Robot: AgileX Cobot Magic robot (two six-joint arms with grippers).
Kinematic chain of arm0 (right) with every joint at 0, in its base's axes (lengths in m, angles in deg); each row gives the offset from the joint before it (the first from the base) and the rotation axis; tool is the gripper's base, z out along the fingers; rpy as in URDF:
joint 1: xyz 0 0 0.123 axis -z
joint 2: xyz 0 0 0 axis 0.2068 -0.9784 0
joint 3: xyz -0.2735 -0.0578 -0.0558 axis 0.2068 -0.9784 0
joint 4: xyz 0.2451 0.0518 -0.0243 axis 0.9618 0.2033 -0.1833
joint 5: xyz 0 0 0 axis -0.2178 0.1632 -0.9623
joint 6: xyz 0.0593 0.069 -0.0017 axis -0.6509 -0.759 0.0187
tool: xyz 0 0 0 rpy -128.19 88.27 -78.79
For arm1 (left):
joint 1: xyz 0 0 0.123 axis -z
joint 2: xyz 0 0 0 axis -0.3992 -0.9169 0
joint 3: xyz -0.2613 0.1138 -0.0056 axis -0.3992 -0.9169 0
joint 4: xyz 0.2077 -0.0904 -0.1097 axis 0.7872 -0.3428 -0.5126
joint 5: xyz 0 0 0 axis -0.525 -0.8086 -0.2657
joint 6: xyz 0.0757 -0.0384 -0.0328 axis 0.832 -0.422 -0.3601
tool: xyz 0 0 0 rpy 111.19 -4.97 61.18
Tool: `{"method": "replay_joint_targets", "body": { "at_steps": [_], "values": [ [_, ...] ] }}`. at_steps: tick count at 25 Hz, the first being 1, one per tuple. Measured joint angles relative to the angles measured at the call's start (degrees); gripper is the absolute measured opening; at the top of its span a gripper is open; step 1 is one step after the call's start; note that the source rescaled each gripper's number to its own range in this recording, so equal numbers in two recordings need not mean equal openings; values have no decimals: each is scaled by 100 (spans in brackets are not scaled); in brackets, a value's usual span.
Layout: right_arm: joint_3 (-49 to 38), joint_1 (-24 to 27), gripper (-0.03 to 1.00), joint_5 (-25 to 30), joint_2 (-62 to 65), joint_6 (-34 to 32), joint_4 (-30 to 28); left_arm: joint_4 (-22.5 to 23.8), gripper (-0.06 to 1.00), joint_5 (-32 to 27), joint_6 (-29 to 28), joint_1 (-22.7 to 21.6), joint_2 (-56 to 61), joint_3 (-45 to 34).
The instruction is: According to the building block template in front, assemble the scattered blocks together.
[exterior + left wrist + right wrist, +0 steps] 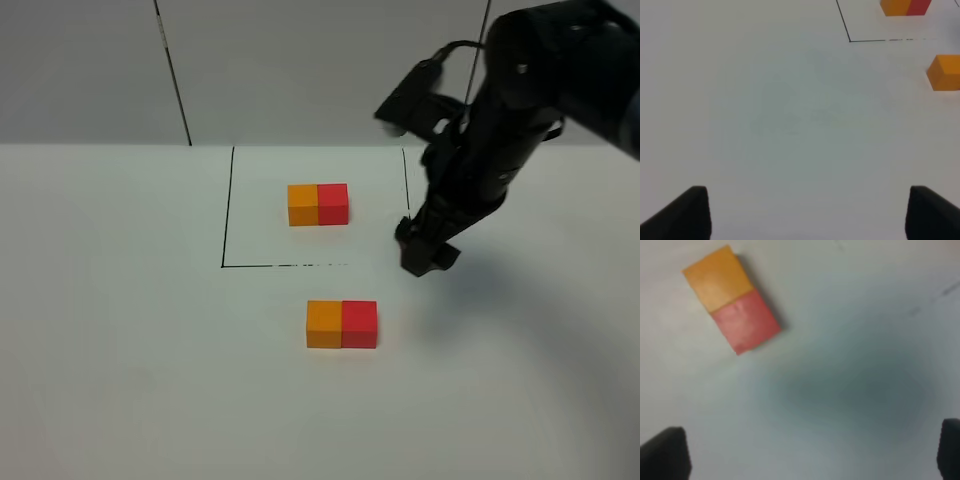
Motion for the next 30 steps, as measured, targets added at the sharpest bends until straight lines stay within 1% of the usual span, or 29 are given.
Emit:
{"method": "replay_joint_targets", "body": {
  "at_steps": [3,7,10,15,20,23,25,27,30],
  "values": [
    [-300,572,99,-110,473,-345,-7,0,66,0,0,0,0,0],
    [-1010,1178,99,-418,1354,-923,-12,0,66,0,0,0,0,0],
    [-1730,1355,99,-612,2003,-1411,-14,0,66,0,0,0,0,0],
    [-3005,1404,99,-688,3079,-2436,-7,0,66,0,0,0,0,0],
    [-4106,1417,99,-708,4323,-3127,-271,0,66,0,0,0,0,0],
    [-4664,1429,99,-708,5125,-3410,-465,0,66,0,0,0,0,0],
    [-4993,1528,99,-703,5703,-3541,-484,0,66,0,0,0,0,0],
    [-5256,1766,99,-651,6205,-3578,-484,0,66,0,0,0,0,0],
    [-5591,2298,99,-475,6891,-3567,-484,0,66,0,0,0,0,0]
  ]
}}
